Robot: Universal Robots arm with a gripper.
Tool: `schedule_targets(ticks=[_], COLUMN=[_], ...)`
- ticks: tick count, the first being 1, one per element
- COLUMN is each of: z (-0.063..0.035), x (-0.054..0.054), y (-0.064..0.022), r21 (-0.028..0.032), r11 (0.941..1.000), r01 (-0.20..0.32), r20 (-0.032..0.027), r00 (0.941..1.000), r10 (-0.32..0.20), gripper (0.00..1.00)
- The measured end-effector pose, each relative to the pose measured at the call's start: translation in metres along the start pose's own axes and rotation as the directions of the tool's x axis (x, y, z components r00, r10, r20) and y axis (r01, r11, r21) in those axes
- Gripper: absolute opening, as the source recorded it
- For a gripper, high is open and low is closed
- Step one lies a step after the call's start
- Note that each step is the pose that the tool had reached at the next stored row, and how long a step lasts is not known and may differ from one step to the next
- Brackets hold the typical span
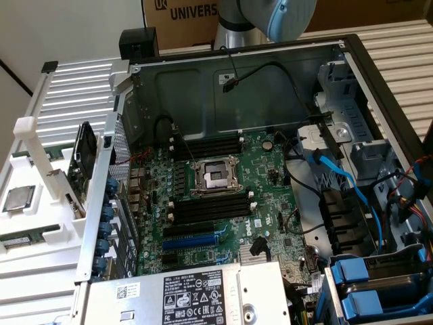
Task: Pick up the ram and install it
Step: 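Insert the ram into the slot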
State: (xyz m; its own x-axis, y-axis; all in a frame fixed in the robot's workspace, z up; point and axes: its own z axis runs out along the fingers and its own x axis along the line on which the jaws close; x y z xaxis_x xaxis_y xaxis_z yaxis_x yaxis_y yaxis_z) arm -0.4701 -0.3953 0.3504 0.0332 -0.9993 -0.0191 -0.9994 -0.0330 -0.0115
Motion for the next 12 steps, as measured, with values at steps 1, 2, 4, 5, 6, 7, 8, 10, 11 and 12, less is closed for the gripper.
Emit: schedule_targets(ticks=[1, 2, 4, 5, 6, 7, 8, 10, 11, 12], z=[0.0018, 0.0037, 0.0075, 0.0092, 0.0110, 0.0147, 0.0164, 0.0203, 0.0220, 0.0240], x=[0.000, 0.000, 0.000, 0.001, 0.001, 0.002, 0.002, 0.003, 0.003, 0.003], y=[-0.0007, -0.0014, -0.0027, -0.0030, -0.0032, -0.0038, -0.0042, -0.0052, -0.0055, -0.0058], r21=[-0.0001, -0.0001, 0.0002, 0.0001, -0.0001, 0.0000, -0.0001, 0.0001, -0.0001, -0.0001], r11=[1.0000, 1.0000, 1.0000, 1.0000, 1.0000, 1.0000, 1.0000, 1.0000, 1.0000, 1.0000], r01=[0.000, 0.000, 0.000, 0.000, 0.000, 0.000, 0.000, 0.000, 0.000, 0.000], r20=[0.0000, 0.0000, 0.0001, 0.0001, 0.0000, 0.0000, 0.0000, 0.0000, 0.0000, 0.0000], r00=[1.0000, 1.0000, 1.0000, 1.0000, 1.0000, 1.0000, 1.0000, 1.0000, 1.0000, 1.0000], r10=[0.000, 0.000, 0.000, 0.000, 0.000, 0.000, 0.000, 0.000, 0.000, 0.000], gripper=[0.11, 0.11, 0.11, 0.11, 0.11, 0.11, 0.11, 0.11, 0.11, 0.11])
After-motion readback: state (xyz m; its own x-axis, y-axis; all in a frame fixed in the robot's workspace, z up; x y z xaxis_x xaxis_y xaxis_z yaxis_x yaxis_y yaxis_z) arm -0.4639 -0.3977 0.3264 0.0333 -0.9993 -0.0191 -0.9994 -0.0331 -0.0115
